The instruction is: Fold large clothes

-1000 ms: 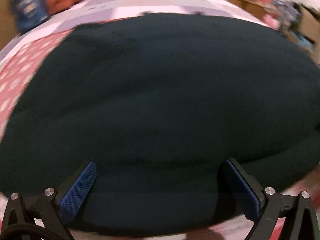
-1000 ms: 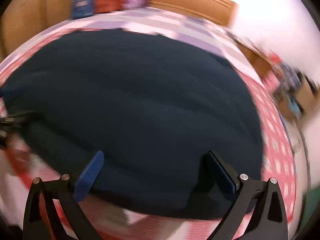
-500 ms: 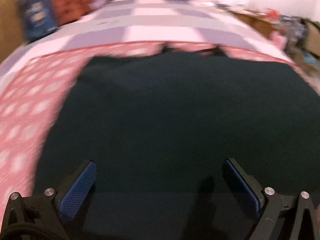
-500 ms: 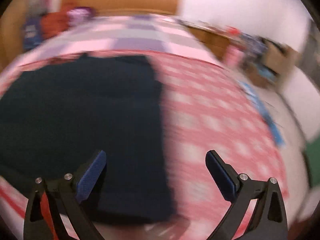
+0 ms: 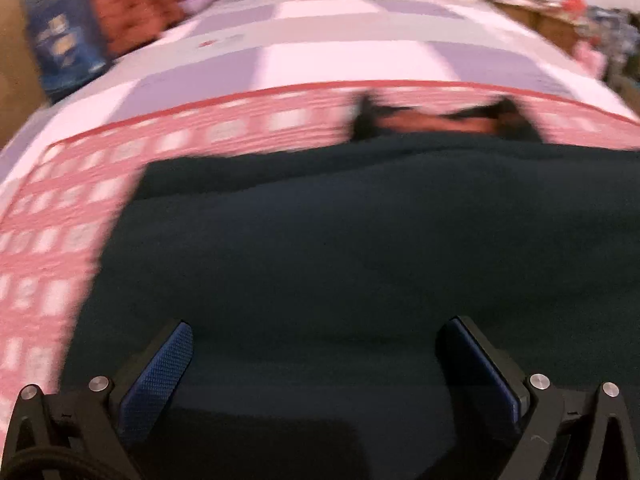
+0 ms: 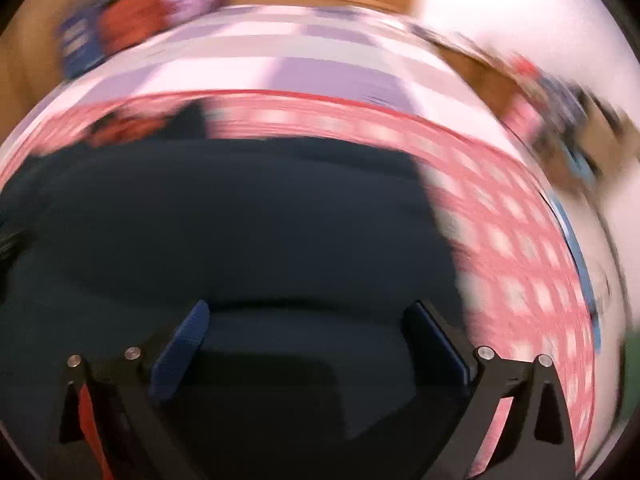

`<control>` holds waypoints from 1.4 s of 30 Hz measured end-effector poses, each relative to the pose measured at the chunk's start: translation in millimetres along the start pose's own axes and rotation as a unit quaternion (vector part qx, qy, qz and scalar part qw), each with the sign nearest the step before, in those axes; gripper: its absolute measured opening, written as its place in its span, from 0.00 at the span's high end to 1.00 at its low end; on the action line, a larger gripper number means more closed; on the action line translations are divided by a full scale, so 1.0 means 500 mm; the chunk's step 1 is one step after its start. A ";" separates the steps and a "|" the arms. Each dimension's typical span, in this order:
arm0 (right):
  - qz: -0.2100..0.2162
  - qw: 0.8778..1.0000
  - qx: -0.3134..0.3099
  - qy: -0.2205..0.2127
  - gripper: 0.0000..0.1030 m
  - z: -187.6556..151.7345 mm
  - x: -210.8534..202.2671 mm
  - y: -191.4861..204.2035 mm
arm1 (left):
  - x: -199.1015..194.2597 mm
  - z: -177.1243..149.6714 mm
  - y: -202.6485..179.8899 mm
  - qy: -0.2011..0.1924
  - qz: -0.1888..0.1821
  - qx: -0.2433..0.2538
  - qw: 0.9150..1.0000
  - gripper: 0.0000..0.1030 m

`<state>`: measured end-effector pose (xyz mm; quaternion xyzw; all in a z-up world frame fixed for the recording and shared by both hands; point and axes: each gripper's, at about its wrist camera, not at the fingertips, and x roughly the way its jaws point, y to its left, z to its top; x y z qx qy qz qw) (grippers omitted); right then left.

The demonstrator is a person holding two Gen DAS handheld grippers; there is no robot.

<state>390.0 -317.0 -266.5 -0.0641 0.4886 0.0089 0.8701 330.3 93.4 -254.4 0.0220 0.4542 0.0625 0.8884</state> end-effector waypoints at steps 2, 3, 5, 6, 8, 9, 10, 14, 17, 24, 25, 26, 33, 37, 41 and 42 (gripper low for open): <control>-0.041 0.997 0.064 0.023 0.02 -0.007 0.007 -0.104 | 0.009 0.016 0.050 0.009 0.023 -0.035 0.999 0.00; -0.054 0.994 0.094 0.022 0.02 -0.007 -0.003 -0.139 | 0.008 0.024 0.050 0.006 0.026 -0.042 0.999 0.00; -0.061 0.995 0.076 -0.011 0.02 0.006 -0.032 -0.114 | 0.008 0.054 0.016 -0.008 -0.002 -0.044 0.999 0.00; -0.040 0.997 0.050 -0.029 0.02 0.017 -0.044 -0.075 | 0.011 0.069 -0.019 -0.012 -0.024 -0.032 0.999 0.00; -0.002 0.999 -0.005 -0.047 0.02 0.040 -0.050 0.022 | 0.020 0.091 -0.107 -0.011 -0.056 0.015 0.998 0.00; 0.026 0.997 -0.048 -0.045 0.02 0.057 -0.045 0.101 | 0.029 0.103 -0.146 -0.006 -0.069 0.033 0.997 0.00; 0.045 0.996 -0.072 -0.040 0.02 0.068 -0.038 0.152 | 0.040 0.109 -0.172 -0.001 -0.073 0.048 0.996 0.00; 0.068 0.992 -0.103 -0.012 0.02 0.090 0.009 0.233 | 0.099 0.136 -0.123 0.035 -0.055 0.026 0.998 0.00; 0.050 0.998 -0.043 0.007 0.02 0.101 0.042 0.130 | 0.133 0.137 -0.007 0.050 -0.007 -0.011 0.999 0.00; -0.039 0.990 0.121 0.058 0.00 0.077 0.096 -0.226 | 0.163 0.117 0.136 0.068 0.013 -0.023 0.997 0.00; -0.031 0.991 0.113 0.057 0.00 0.072 0.091 -0.230 | 0.161 0.119 0.139 0.066 0.017 -0.032 0.997 0.00; -0.040 0.994 0.092 0.053 0.00 0.068 0.084 -0.221 | 0.155 0.121 0.157 0.061 0.005 -0.070 0.996 0.00; 0.026 0.991 0.129 -0.031 0.00 0.054 0.007 -0.222 | 0.163 0.057 0.225 0.095 -0.029 -0.127 0.987 0.00; 0.017 0.994 0.110 0.022 0.00 0.029 0.040 -0.204 | 0.124 0.053 0.255 0.078 0.012 -0.152 0.985 0.00; 0.014 0.993 0.114 0.004 0.00 0.001 -0.020 -0.228 | 0.074 0.011 0.286 0.089 0.043 -0.169 0.981 0.00; 0.012 0.995 0.098 0.005 0.00 -0.017 -0.040 -0.223 | 0.045 -0.003 0.277 0.089 0.053 -0.158 0.982 0.00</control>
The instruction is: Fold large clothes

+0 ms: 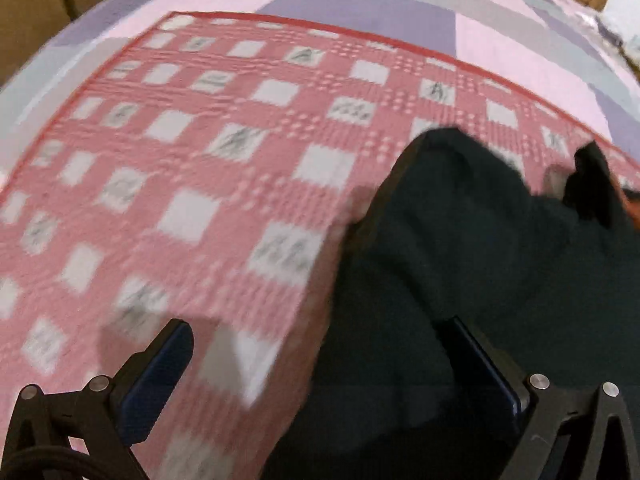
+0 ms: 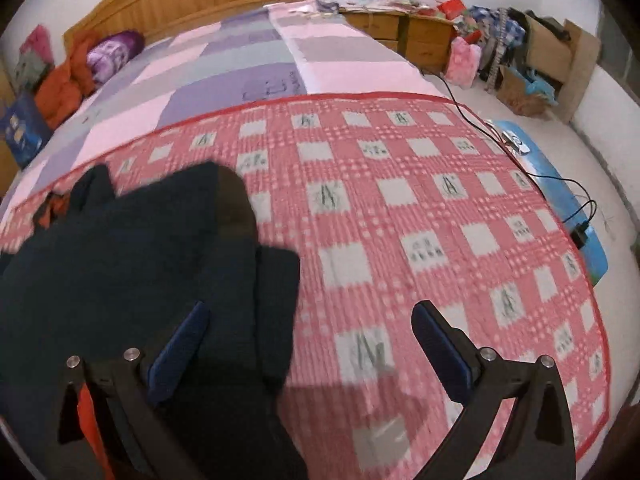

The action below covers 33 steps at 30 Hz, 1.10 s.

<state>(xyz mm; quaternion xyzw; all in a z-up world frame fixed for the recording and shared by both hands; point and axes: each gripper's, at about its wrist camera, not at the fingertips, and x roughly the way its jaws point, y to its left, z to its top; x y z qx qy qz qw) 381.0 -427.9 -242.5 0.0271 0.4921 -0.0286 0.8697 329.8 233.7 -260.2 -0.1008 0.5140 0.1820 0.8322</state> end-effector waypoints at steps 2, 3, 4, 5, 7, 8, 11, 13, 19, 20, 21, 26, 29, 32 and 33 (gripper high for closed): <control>-0.013 1.000 -0.024 -0.001 0.00 -0.034 -0.032 0.014 | -0.067 -0.046 -0.026 -0.014 0.026 0.041 0.999 0.00; -0.012 0.999 -0.040 0.003 0.00 -0.058 -0.055 0.026 | -0.109 -0.068 -0.041 -0.019 0.039 0.060 0.997 0.00; -0.004 0.999 -0.053 0.008 0.00 -0.079 -0.078 0.035 | -0.156 -0.097 -0.061 -0.022 0.043 0.081 0.996 0.00; 0.004 0.998 -0.067 0.012 0.00 -0.105 -0.112 0.054 | -0.204 -0.127 -0.078 -0.025 0.035 0.096 0.994 0.00; 0.029 0.996 -0.084 0.023 0.00 -0.145 -0.177 0.087 | -0.301 -0.176 -0.109 -0.031 0.026 0.106 0.994 0.00; 0.038 0.995 -0.088 0.025 0.00 -0.164 -0.212 0.104 | -0.341 -0.198 -0.124 -0.034 0.028 0.109 0.993 0.00; 0.051 0.994 -0.092 0.024 0.00 -0.208 -0.329 0.158 | -0.483 -0.272 -0.177 -0.033 0.006 0.132 0.991 0.00; 0.049 0.996 -0.076 0.030 0.00 -0.224 -0.401 0.190 | -0.549 -0.298 -0.188 -0.024 -0.036 0.122 0.992 0.00; 0.067 0.996 -0.005 0.058 0.00 -0.280 -0.585 0.280 | -0.674 -0.354 -0.205 0.008 -0.044 0.139 0.989 0.00; 0.061 0.996 -0.012 0.057 0.00 -0.288 -0.613 0.299 | -0.691 -0.360 -0.202 0.008 -0.042 0.142 0.989 0.00; 0.059 0.996 -0.022 0.060 0.00 -0.300 -0.647 0.324 | -0.718 -0.367 -0.193 0.007 -0.044 0.139 0.989 0.00; 0.054 0.994 -0.026 0.087 0.00 -0.339 -0.742 0.380 | -0.799 -0.391 -0.161 -0.006 -0.067 0.132 0.989 0.00; 0.034 0.995 -0.031 0.091 0.00 -0.358 -0.776 0.397 | -0.821 -0.403 -0.155 -0.002 -0.068 0.140 0.988 0.00; 0.022 0.994 -0.033 0.100 0.00 -0.376 -0.803 0.407 | -0.840 -0.416 -0.156 -0.004 -0.070 0.149 0.986 0.00; 0.021 0.994 -0.031 0.103 0.00 -0.378 -0.806 0.408 | -0.844 -0.417 -0.157 -0.004 -0.069 0.153 0.986 0.00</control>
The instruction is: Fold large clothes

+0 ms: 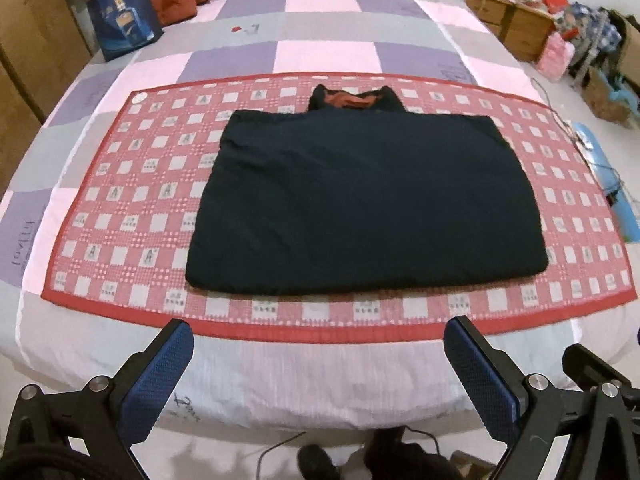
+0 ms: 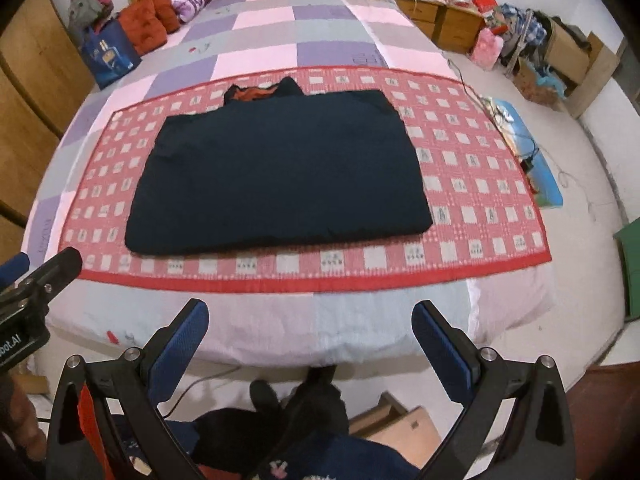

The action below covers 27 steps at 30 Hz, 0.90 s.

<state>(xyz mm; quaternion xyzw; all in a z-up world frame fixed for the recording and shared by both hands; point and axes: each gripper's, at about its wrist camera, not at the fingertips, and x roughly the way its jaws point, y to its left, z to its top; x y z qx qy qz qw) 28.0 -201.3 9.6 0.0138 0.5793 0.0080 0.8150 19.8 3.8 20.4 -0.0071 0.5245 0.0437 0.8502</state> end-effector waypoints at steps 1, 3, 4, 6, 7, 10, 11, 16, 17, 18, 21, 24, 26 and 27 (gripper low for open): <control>-0.003 1.000 0.003 0.003 0.00 -0.006 -0.006 0.000 | -0.005 -0.001 -0.003 0.000 0.000 0.004 1.000 0.00; -0.002 1.000 0.005 0.010 0.00 -0.014 -0.014 -0.001 | -0.014 0.000 -0.005 -0.002 -0.005 0.008 1.000 0.00; -0.004 1.000 0.005 0.013 0.00 -0.015 -0.017 -0.003 | -0.019 0.002 -0.008 -0.003 -0.006 0.010 1.000 0.00; -0.007 1.000 0.004 0.010 0.00 -0.021 -0.031 -0.003 | -0.028 0.006 -0.011 -0.007 -0.006 0.013 1.000 0.00; -0.008 1.000 0.004 0.009 0.00 -0.020 -0.034 -0.004 | -0.032 0.008 -0.013 -0.009 -0.005 0.013 1.000 0.00; -0.007 1.000 0.007 0.004 0.00 -0.020 -0.050 -0.009 | -0.037 0.013 -0.016 -0.008 -0.007 0.011 1.000 0.00; -0.007 1.000 0.007 0.004 0.00 -0.018 -0.052 -0.011 | -0.037 0.013 -0.017 -0.006 -0.006 0.011 1.000 0.00; -0.003 1.000 0.009 0.006 0.00 -0.015 -0.062 -0.016 | -0.036 0.020 -0.032 0.005 -0.009 0.002 1.000 0.00; -0.003 1.000 0.009 0.005 0.00 -0.012 -0.064 -0.015 | -0.035 0.020 -0.035 0.006 -0.008 0.001 1.000 0.00; -0.003 1.000 0.008 0.004 0.00 -0.010 -0.066 -0.015 | -0.035 0.020 -0.035 0.006 -0.007 0.003 1.000 0.00; -0.001 1.000 0.008 0.004 0.00 -0.007 -0.069 -0.014 | -0.035 0.021 -0.034 0.006 -0.010 0.002 1.000 0.00; 0.000 1.000 0.008 0.004 0.00 -0.004 -0.070 -0.012 | -0.035 0.022 -0.038 0.002 -0.006 0.005 1.000 0.00; 0.000 1.000 0.009 0.003 0.00 -0.003 -0.071 -0.010 | -0.031 0.024 -0.041 0.003 -0.004 0.006 1.000 0.00; 0.001 1.000 0.008 0.003 0.00 0.000 -0.072 -0.013 | -0.031 0.025 -0.041 0.004 -0.005 0.005 1.000 0.00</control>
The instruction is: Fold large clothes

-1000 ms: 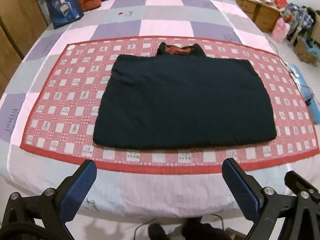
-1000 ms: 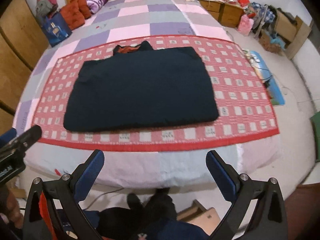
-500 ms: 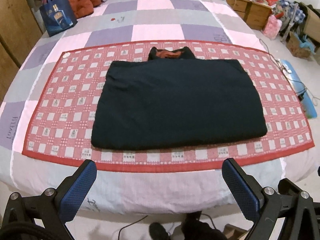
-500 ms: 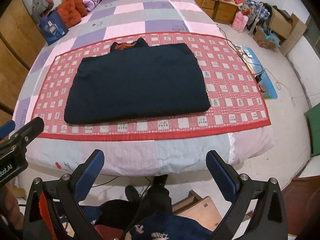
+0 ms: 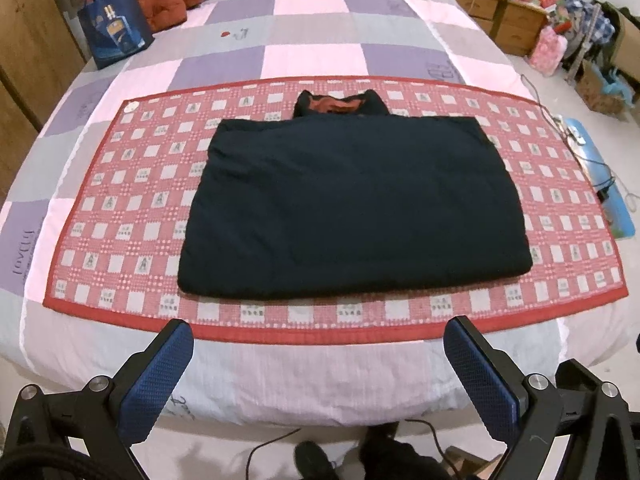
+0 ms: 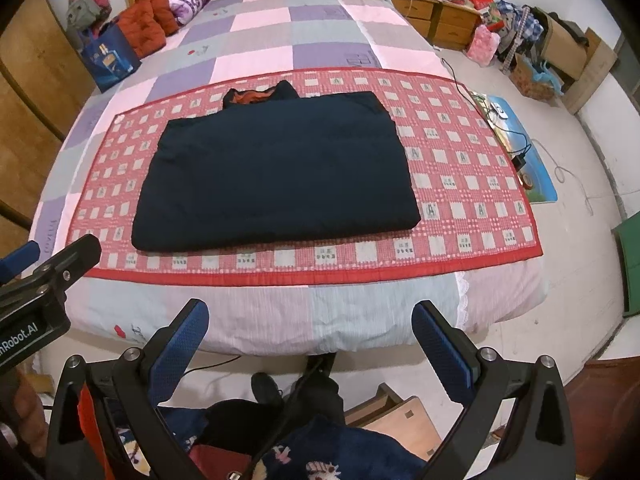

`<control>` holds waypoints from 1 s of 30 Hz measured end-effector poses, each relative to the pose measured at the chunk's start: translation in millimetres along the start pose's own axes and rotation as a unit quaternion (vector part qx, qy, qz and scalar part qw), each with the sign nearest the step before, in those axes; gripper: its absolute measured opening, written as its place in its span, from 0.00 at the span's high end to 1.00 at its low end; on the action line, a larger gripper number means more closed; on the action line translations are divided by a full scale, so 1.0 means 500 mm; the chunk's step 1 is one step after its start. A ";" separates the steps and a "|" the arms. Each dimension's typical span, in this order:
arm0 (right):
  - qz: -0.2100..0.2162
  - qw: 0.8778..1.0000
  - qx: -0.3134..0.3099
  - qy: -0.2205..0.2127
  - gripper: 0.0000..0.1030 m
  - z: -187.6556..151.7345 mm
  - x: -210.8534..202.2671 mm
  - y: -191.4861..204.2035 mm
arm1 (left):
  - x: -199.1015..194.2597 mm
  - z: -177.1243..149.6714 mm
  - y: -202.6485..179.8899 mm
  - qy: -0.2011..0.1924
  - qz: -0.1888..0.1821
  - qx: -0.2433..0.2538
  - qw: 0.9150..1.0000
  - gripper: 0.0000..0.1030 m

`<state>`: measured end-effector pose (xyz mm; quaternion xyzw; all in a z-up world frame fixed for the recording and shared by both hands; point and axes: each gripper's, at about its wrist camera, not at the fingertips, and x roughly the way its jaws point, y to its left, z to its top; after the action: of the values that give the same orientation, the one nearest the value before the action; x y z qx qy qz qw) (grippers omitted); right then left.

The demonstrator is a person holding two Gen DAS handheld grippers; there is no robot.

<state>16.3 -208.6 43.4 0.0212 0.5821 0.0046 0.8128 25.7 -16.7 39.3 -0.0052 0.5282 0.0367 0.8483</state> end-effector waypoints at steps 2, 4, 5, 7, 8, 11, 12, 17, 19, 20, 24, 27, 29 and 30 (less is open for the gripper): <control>0.001 1.000 -0.004 0.001 0.00 0.004 -0.001 -0.003 | 0.002 0.001 -0.003 0.003 0.000 0.000 1.000 0.00; 0.003 1.000 -0.008 0.002 0.00 0.008 -0.002 -0.004 | 0.002 0.004 -0.001 0.002 0.000 0.001 1.000 0.00; 0.003 1.000 -0.009 0.002 0.00 0.010 -0.002 -0.005 | 0.002 0.004 -0.002 0.001 0.001 0.002 1.000 0.00; 0.004 1.000 -0.011 0.002 0.00 0.013 -0.001 -0.009 | 0.003 0.005 -0.002 0.002 0.001 0.002 1.000 0.00; 0.005 1.000 -0.012 0.002 0.00 0.015 -0.001 -0.008 | 0.004 0.007 -0.002 0.003 0.001 0.002 1.000 0.00; 0.006 1.000 -0.013 0.003 0.00 0.018 0.002 -0.010 | 0.003 0.006 -0.003 0.001 0.003 0.001 1.000 0.00; 0.006 1.000 -0.013 0.002 0.00 0.017 0.002 -0.009 | 0.003 0.009 -0.001 0.001 0.002 0.003 1.000 0.00; 0.007 1.000 -0.012 0.003 0.00 0.018 0.002 -0.007 | 0.006 0.014 -0.001 0.003 0.005 0.000 1.000 0.00; 0.007 1.000 -0.013 0.003 0.00 0.018 0.003 -0.006 | 0.008 0.020 0.004 0.005 0.004 -0.002 1.000 0.00; 0.008 1.000 -0.013 0.003 0.00 0.020 0.003 -0.006 | 0.008 0.022 0.006 0.006 0.004 -0.002 1.000 0.00; 0.006 1.000 -0.011 0.003 0.00 0.020 0.003 -0.002 | 0.008 0.023 0.008 0.006 0.005 0.000 1.000 0.00; 0.007 1.000 -0.011 0.002 0.00 0.020 0.003 -0.002 | 0.008 0.023 0.005 0.004 0.006 0.001 1.000 0.00; 0.007 1.000 -0.011 0.002 0.00 0.020 0.003 -0.001 | 0.010 0.024 0.006 0.005 0.006 0.003 1.000 0.00; 0.007 1.000 -0.011 0.003 0.00 0.020 0.003 -0.001 | 0.010 0.025 0.010 0.005 0.007 0.004 1.000 0.00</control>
<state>26.4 -209.1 45.0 0.0165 0.5841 0.0166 0.8113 39.0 -10.9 40.6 0.0015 0.5325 0.0405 0.8454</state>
